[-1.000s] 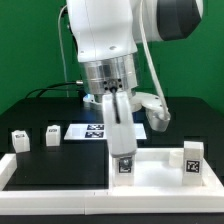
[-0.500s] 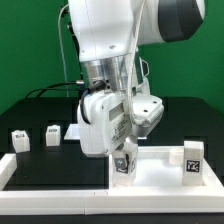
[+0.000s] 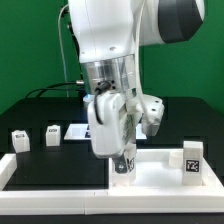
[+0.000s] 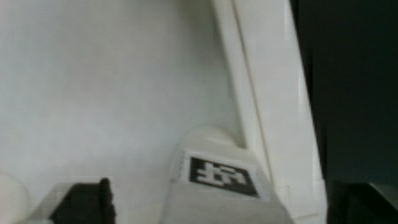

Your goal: Assemble square table

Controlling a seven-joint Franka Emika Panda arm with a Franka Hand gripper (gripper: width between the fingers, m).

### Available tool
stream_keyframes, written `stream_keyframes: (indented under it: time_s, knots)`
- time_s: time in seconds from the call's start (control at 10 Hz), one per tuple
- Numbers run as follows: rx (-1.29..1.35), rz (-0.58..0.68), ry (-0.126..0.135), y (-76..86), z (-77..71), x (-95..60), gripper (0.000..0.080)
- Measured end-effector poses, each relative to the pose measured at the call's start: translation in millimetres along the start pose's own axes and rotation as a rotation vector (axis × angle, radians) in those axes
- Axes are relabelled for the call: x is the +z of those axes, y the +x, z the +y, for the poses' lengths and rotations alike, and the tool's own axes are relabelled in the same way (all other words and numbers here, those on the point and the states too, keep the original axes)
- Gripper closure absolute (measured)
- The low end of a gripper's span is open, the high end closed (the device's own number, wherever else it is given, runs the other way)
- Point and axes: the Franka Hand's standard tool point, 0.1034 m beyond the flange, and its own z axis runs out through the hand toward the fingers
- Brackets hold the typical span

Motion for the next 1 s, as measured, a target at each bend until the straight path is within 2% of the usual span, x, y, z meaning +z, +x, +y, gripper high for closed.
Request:
stream_keyframes:
  time_s: [0.1, 0.4, 0.5, 0.6, 0.8, 1.0]
  knots:
    - [-0.241, 0.01, -0.005, -0.7, 0.4, 0.1, 0.0161]
    - [-0.422, 0.008, -0.006, 0.4, 0.5, 0.5, 0.0152]
    - [-0.517, 0.014, -0.016, 1.1, 1.1, 0.3, 0.0151]
    - [-0.738, 0.036, -0.051, 2.2, 0.9, -1.6, 0.0151]
    - [-1.028, 0.053, -0.07, 2.8, -2.9, -3.6, 0.0151]
    - [-1.006, 0.054, -0.068, 4.9, -3.2, -3.8, 0.0162]
